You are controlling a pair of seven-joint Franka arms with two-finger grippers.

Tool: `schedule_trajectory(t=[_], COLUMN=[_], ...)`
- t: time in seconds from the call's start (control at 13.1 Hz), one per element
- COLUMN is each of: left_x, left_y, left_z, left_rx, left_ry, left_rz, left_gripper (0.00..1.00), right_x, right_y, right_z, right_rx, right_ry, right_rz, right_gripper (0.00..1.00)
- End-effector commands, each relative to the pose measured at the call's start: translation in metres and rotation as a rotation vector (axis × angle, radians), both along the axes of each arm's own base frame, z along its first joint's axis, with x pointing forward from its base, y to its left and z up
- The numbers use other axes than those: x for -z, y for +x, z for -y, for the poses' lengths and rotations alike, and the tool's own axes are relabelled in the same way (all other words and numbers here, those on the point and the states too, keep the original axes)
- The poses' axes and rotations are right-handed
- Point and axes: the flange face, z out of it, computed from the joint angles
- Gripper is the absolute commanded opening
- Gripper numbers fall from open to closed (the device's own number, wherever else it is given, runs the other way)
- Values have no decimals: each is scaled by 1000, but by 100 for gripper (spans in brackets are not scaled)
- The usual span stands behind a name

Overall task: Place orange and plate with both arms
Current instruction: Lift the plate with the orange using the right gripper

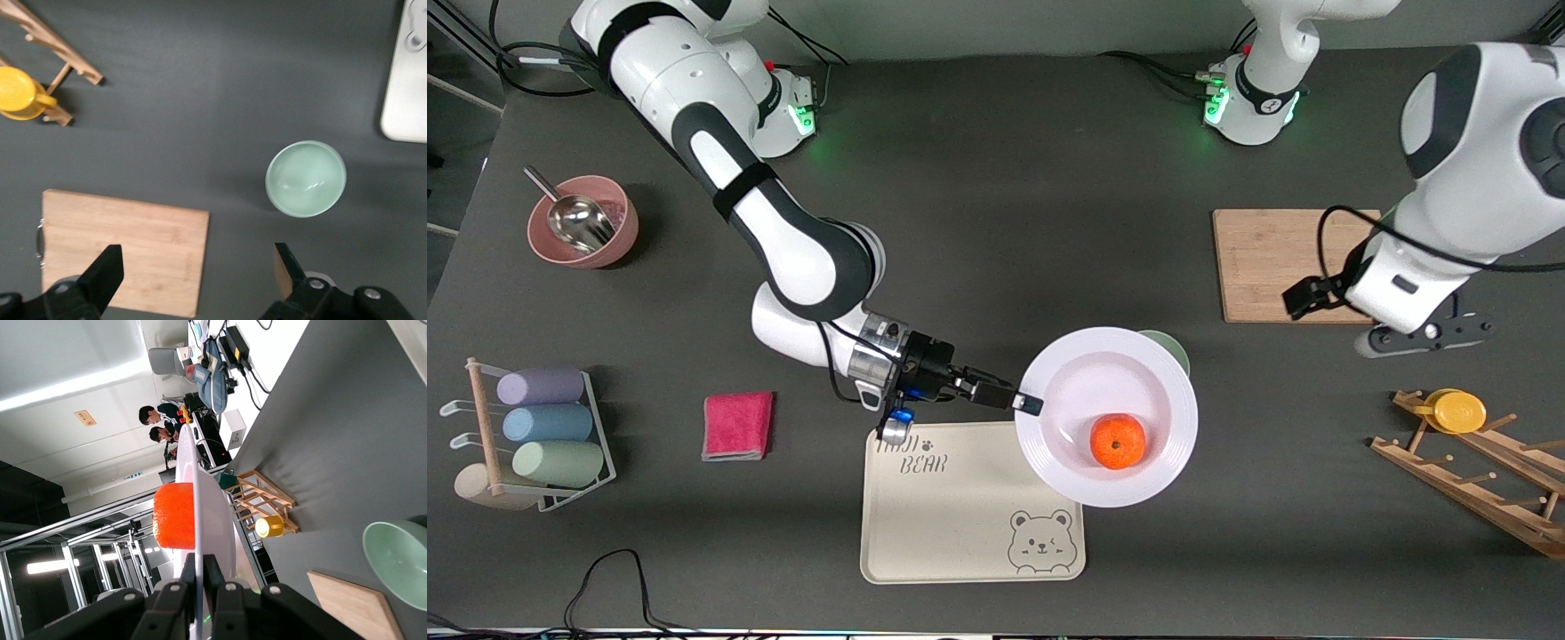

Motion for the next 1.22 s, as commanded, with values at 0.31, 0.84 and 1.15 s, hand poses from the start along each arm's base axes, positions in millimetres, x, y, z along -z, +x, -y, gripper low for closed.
schedule_trajectory(t=[0.31, 0.84, 1.15], left_x=[15, 56, 93], left_y=[62, 82, 92], left_z=[68, 115, 109], left_rx=[-91, -162, -152], left_ry=[-21, -27, -1], left_rz=[38, 47, 36], left_gripper=[100, 100, 100], right_x=[-89, -93, -28], right_y=[28, 22, 58], right_z=[83, 203, 245], right_rx=[-146, -407, -428], right_ry=[-5, -178, -268], right_rz=[-77, -32, 89], right_gripper=[0, 0, 0])
